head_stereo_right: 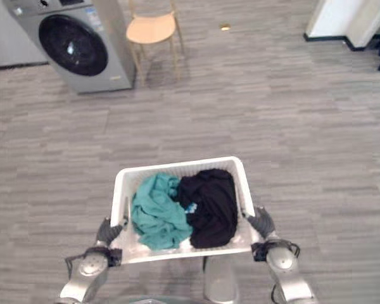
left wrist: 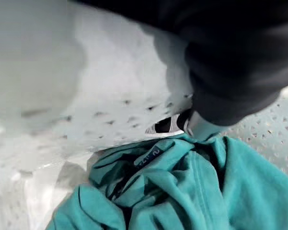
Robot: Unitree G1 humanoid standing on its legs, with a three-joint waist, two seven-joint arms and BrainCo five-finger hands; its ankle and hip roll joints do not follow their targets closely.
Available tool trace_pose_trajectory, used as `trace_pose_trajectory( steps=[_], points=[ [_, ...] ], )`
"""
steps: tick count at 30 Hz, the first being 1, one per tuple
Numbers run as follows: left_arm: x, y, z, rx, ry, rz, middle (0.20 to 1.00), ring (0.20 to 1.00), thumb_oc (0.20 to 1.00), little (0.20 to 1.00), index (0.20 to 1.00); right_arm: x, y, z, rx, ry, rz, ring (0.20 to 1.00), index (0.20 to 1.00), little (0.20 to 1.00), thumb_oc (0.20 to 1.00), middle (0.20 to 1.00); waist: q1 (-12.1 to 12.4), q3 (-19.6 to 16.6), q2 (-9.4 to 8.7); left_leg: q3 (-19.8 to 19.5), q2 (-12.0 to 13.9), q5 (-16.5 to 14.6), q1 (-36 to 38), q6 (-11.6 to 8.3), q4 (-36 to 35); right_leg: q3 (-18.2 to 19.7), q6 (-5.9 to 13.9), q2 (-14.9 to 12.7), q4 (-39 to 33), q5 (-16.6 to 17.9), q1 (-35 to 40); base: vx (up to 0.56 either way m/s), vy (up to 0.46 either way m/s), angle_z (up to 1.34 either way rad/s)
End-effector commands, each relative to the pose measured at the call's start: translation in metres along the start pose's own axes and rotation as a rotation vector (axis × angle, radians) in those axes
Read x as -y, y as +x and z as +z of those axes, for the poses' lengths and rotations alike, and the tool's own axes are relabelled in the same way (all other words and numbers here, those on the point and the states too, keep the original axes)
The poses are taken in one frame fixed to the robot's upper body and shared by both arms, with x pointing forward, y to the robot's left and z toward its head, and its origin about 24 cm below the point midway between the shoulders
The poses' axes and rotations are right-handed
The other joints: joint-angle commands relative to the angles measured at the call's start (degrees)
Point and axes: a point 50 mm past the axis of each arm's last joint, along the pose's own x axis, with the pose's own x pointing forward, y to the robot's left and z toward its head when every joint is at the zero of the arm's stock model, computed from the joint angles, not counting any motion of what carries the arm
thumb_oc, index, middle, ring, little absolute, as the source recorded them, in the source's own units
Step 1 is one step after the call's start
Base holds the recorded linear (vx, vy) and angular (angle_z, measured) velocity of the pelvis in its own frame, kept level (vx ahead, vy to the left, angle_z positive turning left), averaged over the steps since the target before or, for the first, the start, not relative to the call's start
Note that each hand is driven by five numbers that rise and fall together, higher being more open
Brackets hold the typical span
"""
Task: Grab the laundry basket,head to the washer,open it,put in the laundry and shut it.
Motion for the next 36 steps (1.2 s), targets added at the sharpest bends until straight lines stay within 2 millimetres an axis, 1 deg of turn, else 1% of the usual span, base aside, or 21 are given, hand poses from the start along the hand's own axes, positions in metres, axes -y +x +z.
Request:
trace_pose_trajectory(
  steps=[1,2,4,5,7,8,12,13,16,18,20,21,22,24,25,27,29,30,32,35,36],
  points=[
    [-0.016,0.000,0.056,0.272,-0.044,-0.069,0.200,0.200,0.200,0.200,0.200,0.009,0.001,0.043,0.232,0.102,-0.024,0.200,0.200,0.200,0.200,0.200,-0.7,-1.4,-3.02,4.9,-5.1,-3.4,-2.8,1.86,-14.8,-1.8,6.75,-2.7,-8.9,-7.6,13.0,0.36,-0.160,0.07],
    [-0.016,0.000,0.056,0.272,-0.044,-0.069,0.200,0.200,0.200,0.200,0.200,0.009,0.001,0.043,0.232,0.103,-0.024,0.200,0.200,0.200,0.200,0.200,-0.7,-1.5,-3.15,4.9,-5.3,-3.2,-2.9,1.92,-14.9,-1.8,6.76,-2.8,-9.0,-7.5,12.9,0.21,-0.066,0.34],
    [-0.016,0.000,0.055,0.265,-0.032,-0.074,0.200,0.200,0.200,0.200,0.200,0.013,-0.001,0.041,0.228,0.108,-0.042,0.200,0.200,0.200,0.200,0.200,-0.1,-1.0,-2.86,6.1,-5.3,-3.9,-5.4,1.97,-22.2,-3.1,7.04,-2.7,-9.7,-9.5,15.3,0.29,-0.051,0.30],
    [-0.016,0.000,0.054,0.260,-0.027,-0.074,0.200,0.200,0.200,0.200,0.200,0.014,-0.001,0.040,0.223,0.110,-0.050,0.200,0.200,0.200,0.200,0.200,0.3,-0.9,-2.45,5.8,-5.5,-1.9,-6.4,1.40,-26.8,-3.4,7.11,-2.1,-9.8,-10.1,16.4,0.37,-0.017,0.15],
    [-0.017,-0.002,0.051,0.249,-0.027,-0.062,0.200,0.200,0.200,0.200,0.200,0.012,-0.001,0.035,0.203,0.115,-0.063,0.200,0.200,0.200,0.200,0.200,2.0,-0.5,-1.31,4.2,-4.5,5.5,-11.3,-0.65,-38.7,-4.0,7.19,-0.2,-10.3,-12.7,19.9,0.53,0.033,0.35],
    [-0.017,-0.002,0.051,0.249,-0.027,-0.064,0.200,0.200,0.200,0.200,0.200,0.012,-0.001,0.034,0.198,0.116,-0.066,0.200,0.200,0.200,0.200,0.200,2.1,-0.5,-1.35,4.5,-4.3,5.9,-11.6,-0.81,-41.2,-4.2,7.22,-0.2,-10.0,-13.6,21.0,0.41,0.035,0.32],
    [-0.019,-0.003,0.050,0.244,-0.030,-0.058,0.200,0.200,0.200,0.200,0.200,0.011,-0.002,0.032,0.189,0.116,-0.067,0.200,0.200,0.200,0.200,0.200,2.7,-0.7,-1.52,5.3,-3.1,7.2,-12.9,-1.11,-43.5,-3.9,7.63,-0.1,-9.3,-15.8,23.9,0.42,0.111,-0.11],
    [-0.021,-0.005,0.050,0.248,-0.032,-0.049,0.200,0.200,0.200,0.200,0.200,0.010,-0.002,0.031,0.185,0.116,-0.067,0.200,0.200,0.200,0.200,0.200,3.5,-1.0,-2.05,6.5,-0.8,8.8,-15.3,-1.58,-42.0,-2.5,8.30,-0.7,-8.2,-18.2,27.8,0.75,0.280,-0.19],
    [-0.023,-0.007,0.048,0.243,-0.018,-0.055,0.200,0.200,0.200,0.200,0.200,0.007,-0.003,0.029,0.179,0.123,-0.053,0.200,0.200,0.200,0.200,0.200,3.8,-2.4,-2.15,7.1,-0.7,9.5,-14.4,-1.23,-39.6,-1.8,9.49,-1.6,-7.6,-19.0,30.3,0.56,0.214,-0.20],
    [-0.023,-0.005,0.049,0.244,-0.002,-0.060,0.200,0.200,0.200,0.200,0.200,0.002,-0.002,0.032,0.190,0.123,-0.041,0.200,0.200,0.200,0.200,0.200,3.8,-3.5,-3.23,7.1,-2.3,8.4,-15.1,-0.25,-35.0,-1.0,10.89,-4.0,-3.7,-16.5,29.8,0.55,0.258,-0.36],
    [-0.027,-0.004,0.052,0.252,0.035,-0.059,0.200,0.200,0.200,0.200,0.200,-0.004,-0.001,0.036,0.207,0.137,-0.018,0.200,0.200,0.200,0.200,0.200,3.5,-3.6,-4.84,8.4,-4.8,4.7,-13.4,2.06,-33.3,0.6,12.48,-6.8,6.3,-8.2,26.0,0.38,0.283,-0.07],
    [-0.030,-0.003,0.054,0.255,0.053,-0.054,0.200,0.200,0.200,0.200,0.200,-0.007,0.000,0.038,0.216,0.143,-0.010,0.200,0.200,0.200,0.200,0.200,3.5,-3.4,-5.02,8.7,-5.4,3.2,-12.6,3.10,-32.8,1.6,12.44,-7.4,10.3,-5.9,23.6,0.36,0.267,0.12],
    [-0.030,-0.003,0.055,0.259,0.062,-0.056,0.200,0.200,0.200,0.200,0.200,-0.011,0.000,0.039,0.220,0.152,0.004,0.200,0.200,0.200,0.200,0.200,3.0,-3.1,-5.01,8.7,-6.3,1.7,-11.0,3.93,-32.6,2.8,11.75,-6.6,13.0,-4.3,20.7,0.38,0.234,0.08],
    [-0.031,-0.002,0.057,0.266,0.066,-0.052,0.200,0.200,0.200,0.200,0.200,-0.014,0.001,0.041,0.226,0.147,0.022,0.200,0.200,0.200,0.200,0.200,1.8,-2.5,-4.22,7.6,-8.4,-1.3,-6.9,5.42,-33.1,4.3,10.89,-4.1,14.0,-5.3,15.3,0.49,0.238,0.06],
    [-0.033,-0.002,0.057,0.268,0.061,-0.043,0.200,0.200,0.200,0.200,0.200,-0.016,0.003,0.041,0.223,0.146,0.029,0.200,0.200,0.200,0.200,0.200,0.9,-1.9,-3.66,7.6,-9.4,-3.5,-3.8,5.92,-33.5,1.9,10.42,-3.7,10.7,-8.0,12.1,0.51,0.193,0.22],
    [-0.035,-0.002,0.057,0.266,0.052,-0.032,0.200,0.200,0.200,0.200,0.200,-0.017,0.005,0.042,0.221,0.149,0.032,0.200,0.200,0.200,0.200,0.200,0.1,-1.0,-3.19,7.5,-10.1,-5.7,-0.3,6.10,-34.0,-1.6,9.93,-3.7,6.2,-9.2,8.6,0.45,0.077,0.31],
    [-0.036,-0.002,0.054,0.254,0.028,-0.020,0.200,0.200,0.200,0.200,0.200,-0.017,0.006,0.041,0.211,0.148,0.035,0.200,0.200,0.200,0.200,0.200,-0.8,-0.8,-3.39,7.0,-11.1,-8.0,3.4,5.75,-34.3,-4.0,10.78,-3.7,-4.7,-6.8,6.6,0.50,-0.034,0.31],
    [-0.036,-0.002,0.054,0.254,0.028,-0.020,0.200,0.200,0.200,0.200,0.200,-0.017,0.006,0.041,0.211,0.147,0.035,0.200,0.200,0.200,0.200,0.200,-0.8,-0.7,-3.33,7.0,-11.0,-8.0,3.5,5.74,-34.3,-4.0,10.77,-3.7,-4.9,-6.8,6.8,0.43,-0.051,0.51],
    [-0.036,0.000,0.054,0.260,0.022,-0.009,0.200,0.200,0.200,0.200,0.200,-0.016,0.005,0.040,0.209,0.158,0.028,0.200,0.200,0.200,0.200,0.200,-1.7,-0.9,-3.65,5.9,-11.8,-9.4,6.0,4.90,-34.5,-5.0,12.07,-4.1,-10.5,-4.2,4.0,0.42,-0.073,0.77],
    [-0.034,0.001,0.056,0.268,0.024,-0.011,0.200,0.200,0.200,0.200,0.200,-0.015,0.004,0.039,0.206,0.153,0.031,0.200,0.200,0.200,0.200,0.200,-2.2,-0.8,-3.66,4.4,-12.2,-11.3,8.2,4.72,-33.9,-3.8,12.48,-4.2,-9.3,-3.3,2.9,0.48,-0.140,0.80],
    [-0.031,0.001,0.057,0.274,0.032,-0.031,0.200,0.200,0.200,0.200,0.200,-0.013,0.001,0.036,0.199,0.152,0.031,0.200,0.200,0.200,0.200,0.200,-2.4,-1.6,-4.09,3.5,-12.5,-13.7,10.0,3.84,-32.1,-3.9,11.92,-5.0,-8.2,-3.0,4.1,0.44,-0.198,0.49]
  ],
)
